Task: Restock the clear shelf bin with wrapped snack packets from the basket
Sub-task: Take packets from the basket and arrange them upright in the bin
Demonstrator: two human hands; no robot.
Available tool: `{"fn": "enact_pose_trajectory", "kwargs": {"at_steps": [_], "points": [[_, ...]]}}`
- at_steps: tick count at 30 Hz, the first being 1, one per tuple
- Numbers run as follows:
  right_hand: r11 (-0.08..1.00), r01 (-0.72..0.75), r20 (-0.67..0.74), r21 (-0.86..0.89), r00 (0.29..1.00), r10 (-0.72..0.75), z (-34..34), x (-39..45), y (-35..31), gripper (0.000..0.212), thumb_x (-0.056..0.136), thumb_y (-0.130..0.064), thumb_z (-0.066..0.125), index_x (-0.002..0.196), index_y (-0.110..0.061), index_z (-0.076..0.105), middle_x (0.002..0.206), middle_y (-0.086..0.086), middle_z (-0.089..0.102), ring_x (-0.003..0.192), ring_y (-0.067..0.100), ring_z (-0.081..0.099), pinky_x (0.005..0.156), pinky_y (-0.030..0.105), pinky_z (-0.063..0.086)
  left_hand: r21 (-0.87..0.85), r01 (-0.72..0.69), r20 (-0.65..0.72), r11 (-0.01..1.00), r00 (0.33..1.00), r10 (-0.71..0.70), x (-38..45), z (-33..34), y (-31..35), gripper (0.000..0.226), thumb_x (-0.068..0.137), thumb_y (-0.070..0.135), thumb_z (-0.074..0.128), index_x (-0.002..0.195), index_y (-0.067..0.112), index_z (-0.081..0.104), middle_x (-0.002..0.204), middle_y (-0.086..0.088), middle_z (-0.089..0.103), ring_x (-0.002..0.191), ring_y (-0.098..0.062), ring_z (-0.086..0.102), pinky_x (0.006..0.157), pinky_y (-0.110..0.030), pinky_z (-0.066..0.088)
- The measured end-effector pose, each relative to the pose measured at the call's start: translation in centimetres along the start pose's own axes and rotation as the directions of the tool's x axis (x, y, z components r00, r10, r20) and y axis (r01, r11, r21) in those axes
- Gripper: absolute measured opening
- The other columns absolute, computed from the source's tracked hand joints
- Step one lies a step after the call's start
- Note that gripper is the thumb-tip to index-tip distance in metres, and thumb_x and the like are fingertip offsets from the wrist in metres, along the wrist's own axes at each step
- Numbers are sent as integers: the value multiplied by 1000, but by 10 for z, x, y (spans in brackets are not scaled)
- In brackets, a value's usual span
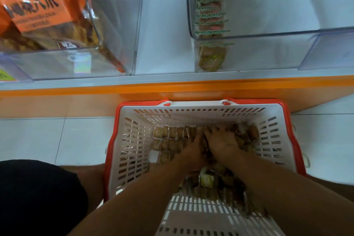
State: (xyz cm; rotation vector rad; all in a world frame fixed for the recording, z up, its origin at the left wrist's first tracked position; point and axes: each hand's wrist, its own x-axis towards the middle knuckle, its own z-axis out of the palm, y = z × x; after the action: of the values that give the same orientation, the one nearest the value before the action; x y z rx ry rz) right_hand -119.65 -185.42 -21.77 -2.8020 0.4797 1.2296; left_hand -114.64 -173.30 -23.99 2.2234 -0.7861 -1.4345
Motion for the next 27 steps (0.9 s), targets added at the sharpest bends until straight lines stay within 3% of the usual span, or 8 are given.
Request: {"fn": "enact_pose_trajectory", "kwargs": {"at_steps": [4,8,12,15,18,22,25,27], "points": [[999,10,67,40,998,-13,3,-2,2,70,99,-27,56,158,-24,18,162,16,12,144,49,19,101,49,50,225,-27,-14,974,999,31,1,-7,-3,74,94,32,69,156,23,30,158,-8,37,140,-39,38,110,-45,39],[992,125,149,-28,982,-119,2,-2,4,76,96,-40,59,158,-20,20,161,19,16,146,44,21,118,52,25,301,-70,82,951,996,47,-2,-7,-9,68,96,29,65,156,22,32,151,-13,46,141,-37,38,110,-48,41],[967,160,120,199,975,-186,12,-5,11,60,93,-37,65,147,-24,40,159,14,23,132,39,44,105,47,46,279,-188,169,942,975,144,-10,-4,-11,56,98,26,63,151,19,45,151,-13,46,137,-34,39,109,-46,41],[918,186,34,350,977,-211,15,-10,17,53,88,-37,67,137,-27,51,150,11,37,127,36,50,102,43,49,236,-155,72,959,987,142,-10,-3,-2,39,98,20,62,137,14,60,137,-13,62,125,-31,56,105,-38,46],[789,181,-9,588,976,-217,8,-12,23,33,83,-33,73,112,-22,64,119,7,62,108,28,61,95,39,52,79,-55,-76,995,995,61,-13,-6,6,30,95,19,67,123,12,70,121,-12,71,111,-30,65,97,-38,52],[662,165,-46,731,980,-193,-2,-20,32,18,85,-25,74,100,-21,64,96,-5,65,93,15,62,82,26,51,-220,14,-169,975,984,-52,-21,-15,0,26,88,18,76,112,8,75,110,-13,76,101,-27,71,90,-41,58],[590,143,-24,795,978,-205,-15,-32,32,16,93,-23,67,101,-13,58,94,0,59,92,19,57,79,33,48,-584,98,-103,806,976,-193,-30,-28,0,28,82,8,81,109,6,76,107,-14,76,91,-24,74,77,-35,62],[584,112,13,804,978,-206,-34,-45,33,22,93,-28,67,109,-16,57,99,1,57,92,17,54,72,32,45,-686,164,5,709,975,-221,-40,-42,7,25,85,8,75,110,3,73,111,-17,74,94,-28,72,87,-43,61]]}}
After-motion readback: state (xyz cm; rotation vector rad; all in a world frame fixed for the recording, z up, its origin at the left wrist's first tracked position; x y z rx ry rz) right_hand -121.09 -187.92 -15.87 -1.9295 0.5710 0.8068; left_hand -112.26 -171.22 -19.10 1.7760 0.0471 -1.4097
